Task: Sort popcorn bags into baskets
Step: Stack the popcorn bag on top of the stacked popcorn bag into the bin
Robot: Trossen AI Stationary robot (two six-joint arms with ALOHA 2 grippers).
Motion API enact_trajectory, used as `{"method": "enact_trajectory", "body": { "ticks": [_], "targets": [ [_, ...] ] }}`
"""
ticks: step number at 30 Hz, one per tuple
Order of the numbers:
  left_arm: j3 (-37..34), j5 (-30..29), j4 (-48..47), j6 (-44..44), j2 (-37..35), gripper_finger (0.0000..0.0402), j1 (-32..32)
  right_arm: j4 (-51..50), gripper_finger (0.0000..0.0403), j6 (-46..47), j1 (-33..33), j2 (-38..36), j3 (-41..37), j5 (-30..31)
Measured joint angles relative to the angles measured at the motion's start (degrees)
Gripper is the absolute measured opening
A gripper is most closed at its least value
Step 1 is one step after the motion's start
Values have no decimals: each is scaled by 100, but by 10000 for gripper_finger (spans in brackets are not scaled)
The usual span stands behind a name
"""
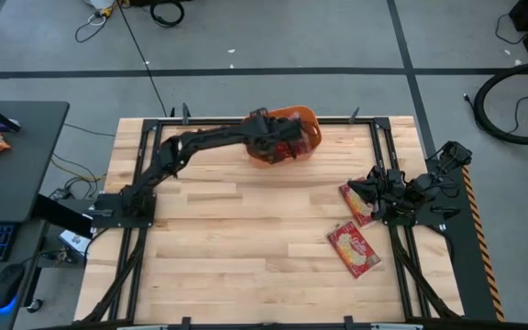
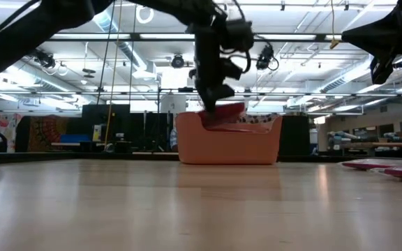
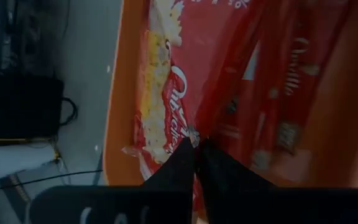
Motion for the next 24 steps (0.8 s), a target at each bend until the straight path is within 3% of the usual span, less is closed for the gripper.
{"method": "enact_trajectory", "body": {
  "ticks": [4, 10, 15, 19, 24],
  "targets": [
    [-235, 97, 232, 178, 7, 31, 203, -2, 16, 0, -1, 0, 0, 0],
    [-68, 306, 529, 383, 2, 120, 26, -2, 16, 1, 0, 2, 0, 0],
    [-60, 1276, 1160, 1299, 0, 170, -486, -4, 16, 0, -2, 0, 1, 0],
    [-336, 2528, 2145, 1516, -8, 174, -886, -4, 16, 2, 0, 0, 0, 0],
    [-962, 3185, 3562, 1389, -2, 168, -1323, -4, 16, 0, -1, 0, 0, 1]
  ]
}}
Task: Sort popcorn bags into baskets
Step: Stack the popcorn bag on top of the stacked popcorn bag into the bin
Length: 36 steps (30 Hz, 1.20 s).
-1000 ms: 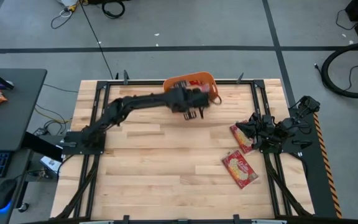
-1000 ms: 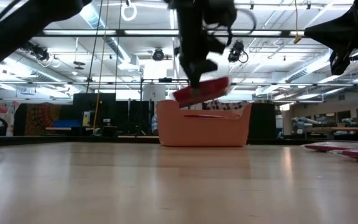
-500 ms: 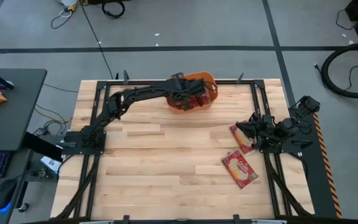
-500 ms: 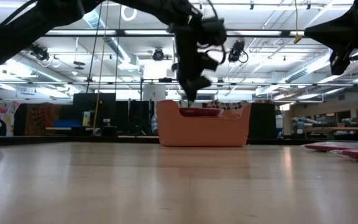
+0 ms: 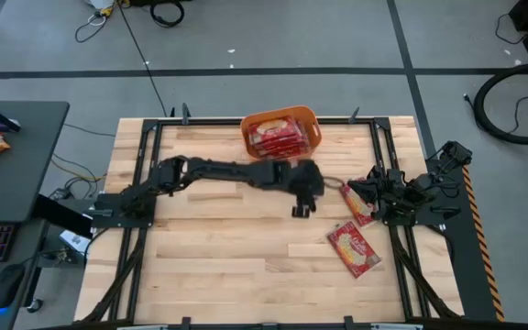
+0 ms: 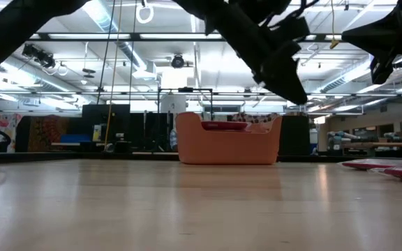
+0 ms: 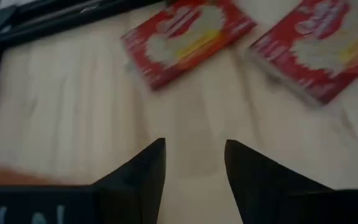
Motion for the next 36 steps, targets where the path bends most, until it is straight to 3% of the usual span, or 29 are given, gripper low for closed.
{"method": "enact_trajectory", "body": {
  "ticks": [9, 14, 21, 27, 36],
  "targets": [
    [-1291, 131, 1928, 198, 4, 167, -469, 0, 16, 0, -1, 1, 0, -1],
    [-1416, 120, 1467, 727, -31, 159, -686, 0, 16, 2, 1, 2, 0, -1],
    [-1441, -34, 501, 1194, -291, 115, -956, 0, 16, 1, 1, 0, 0, -2],
    [-2417, -111, 708, 1121, -1300, 79, -1146, 29, 16, 0, 0, 4, 0, -5],
    [-4658, -247, 2462, 393, -3467, 62, -1402, 86, 16, 2, 1, 7, 0, -5]
  ]
}}
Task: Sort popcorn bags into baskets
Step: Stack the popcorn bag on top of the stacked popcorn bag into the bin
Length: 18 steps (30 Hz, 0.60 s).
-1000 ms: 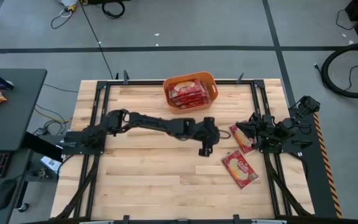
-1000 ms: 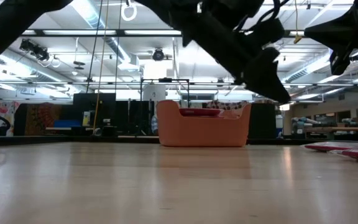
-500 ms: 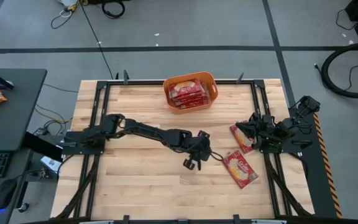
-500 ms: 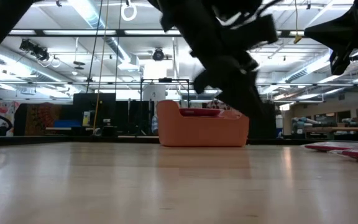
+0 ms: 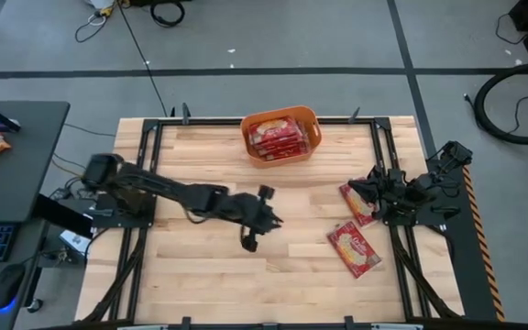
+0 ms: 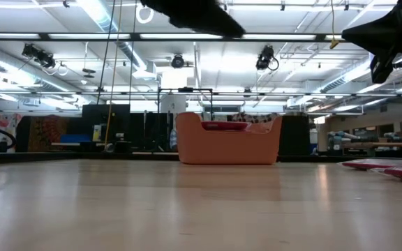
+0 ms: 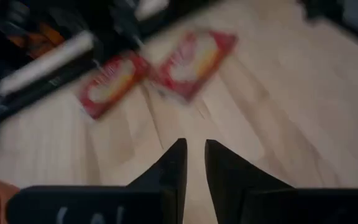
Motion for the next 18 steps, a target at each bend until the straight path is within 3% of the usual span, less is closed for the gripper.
{"method": "enact_trajectory", "body": {
  "ticks": [5, 9, 18],
  "targets": [
    [-1009, -182, 543, -450, -908, 61, -68, 664, 16, -239, -77, 3, 0, 344],
    [-1686, -645, 1182, -546, -1495, 61, -144, 947, 16, -334, -287, 95, 80, 139],
    [-2586, -1316, 1889, -726, -2456, 61, -200, -998, 16, 339, -648, 1054, 1133, 8]
  ]
}}
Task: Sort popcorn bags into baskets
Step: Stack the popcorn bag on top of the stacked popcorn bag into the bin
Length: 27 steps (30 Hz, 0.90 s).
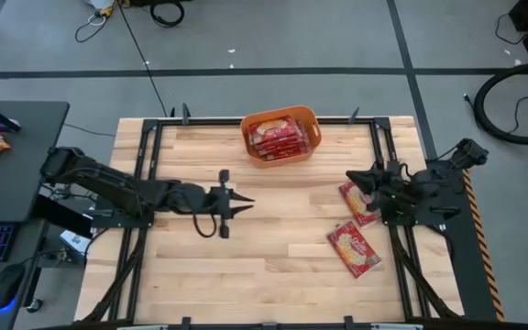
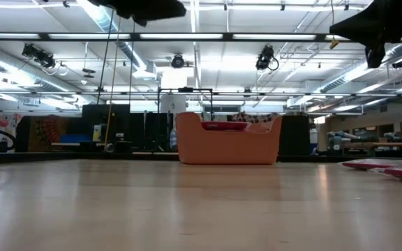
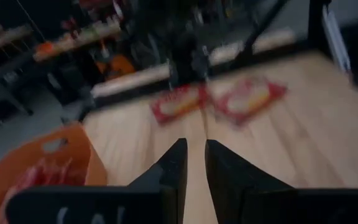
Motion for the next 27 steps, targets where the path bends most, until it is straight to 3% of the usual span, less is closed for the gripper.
{"method": "enact_trajectory", "body": {
  "ticks": [3, 10, 13, 19, 27],
  "targets": [
    [-254, -128, 437, 15, -231, 61, 19, -973, 16, 633, -135, 495, 430, -170],
    [-837, -233, 1966, 213, -511, 61, 66, -2849, 16, 1932, -666, 1930, 1277, -1282],
    [-923, -306, 2177, 296, -511, 61, 112, -3624, 16, 2386, -1009, 2631, 1554, -1792],
    [-922, -814, 2004, 488, -601, 61, 60, -4416, 16, 2678, -1671, 3836, 1997, -2920],
    [-921, -981, 1087, 484, -1423, 38, -217, -5016, 20, 2483, -2321, 5050, 2259, -3165]
  ]
}}
